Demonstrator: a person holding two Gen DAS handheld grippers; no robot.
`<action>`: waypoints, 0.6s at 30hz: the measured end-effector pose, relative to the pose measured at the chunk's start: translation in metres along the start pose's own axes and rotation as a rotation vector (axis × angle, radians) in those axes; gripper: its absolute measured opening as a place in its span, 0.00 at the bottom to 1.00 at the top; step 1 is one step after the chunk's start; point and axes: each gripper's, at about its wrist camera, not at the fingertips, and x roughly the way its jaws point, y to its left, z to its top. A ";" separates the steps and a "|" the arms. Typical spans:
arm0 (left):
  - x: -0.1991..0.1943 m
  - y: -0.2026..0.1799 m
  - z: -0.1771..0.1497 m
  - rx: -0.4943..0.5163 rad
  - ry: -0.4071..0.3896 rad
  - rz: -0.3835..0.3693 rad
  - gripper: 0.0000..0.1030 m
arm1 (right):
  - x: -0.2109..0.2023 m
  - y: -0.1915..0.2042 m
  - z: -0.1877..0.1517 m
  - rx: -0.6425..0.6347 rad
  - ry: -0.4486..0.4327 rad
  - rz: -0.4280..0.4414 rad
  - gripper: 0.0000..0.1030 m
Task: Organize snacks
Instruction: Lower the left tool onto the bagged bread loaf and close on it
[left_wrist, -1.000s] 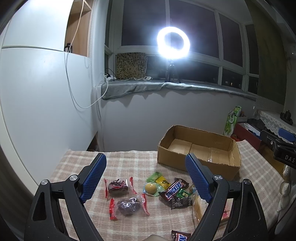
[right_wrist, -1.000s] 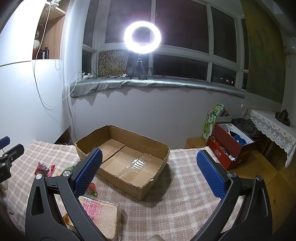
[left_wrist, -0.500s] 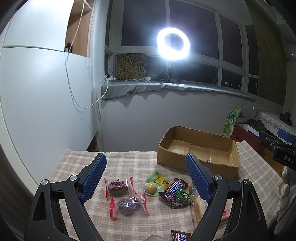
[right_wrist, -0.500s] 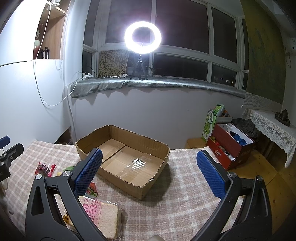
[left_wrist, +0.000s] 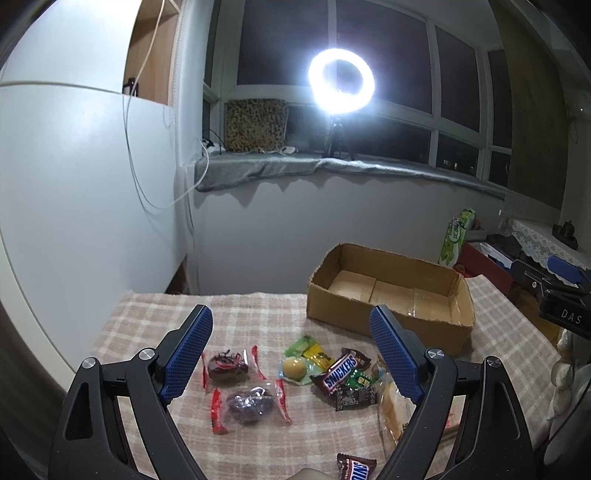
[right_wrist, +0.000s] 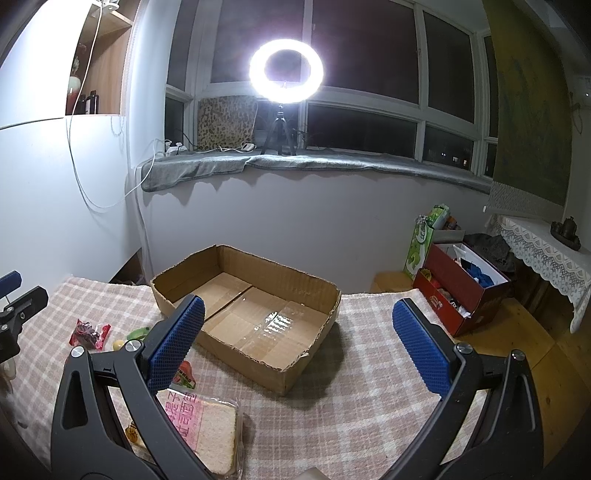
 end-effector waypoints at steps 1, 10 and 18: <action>0.001 0.000 -0.001 0.002 0.007 -0.003 0.85 | 0.004 -0.002 0.002 -0.001 0.006 0.000 1.00; 0.012 -0.010 -0.015 -0.001 0.108 -0.110 0.84 | 0.015 -0.008 -0.006 -0.039 0.102 0.052 1.00; 0.028 -0.025 -0.040 -0.002 0.244 -0.234 0.76 | 0.035 -0.024 -0.032 -0.016 0.300 0.191 1.00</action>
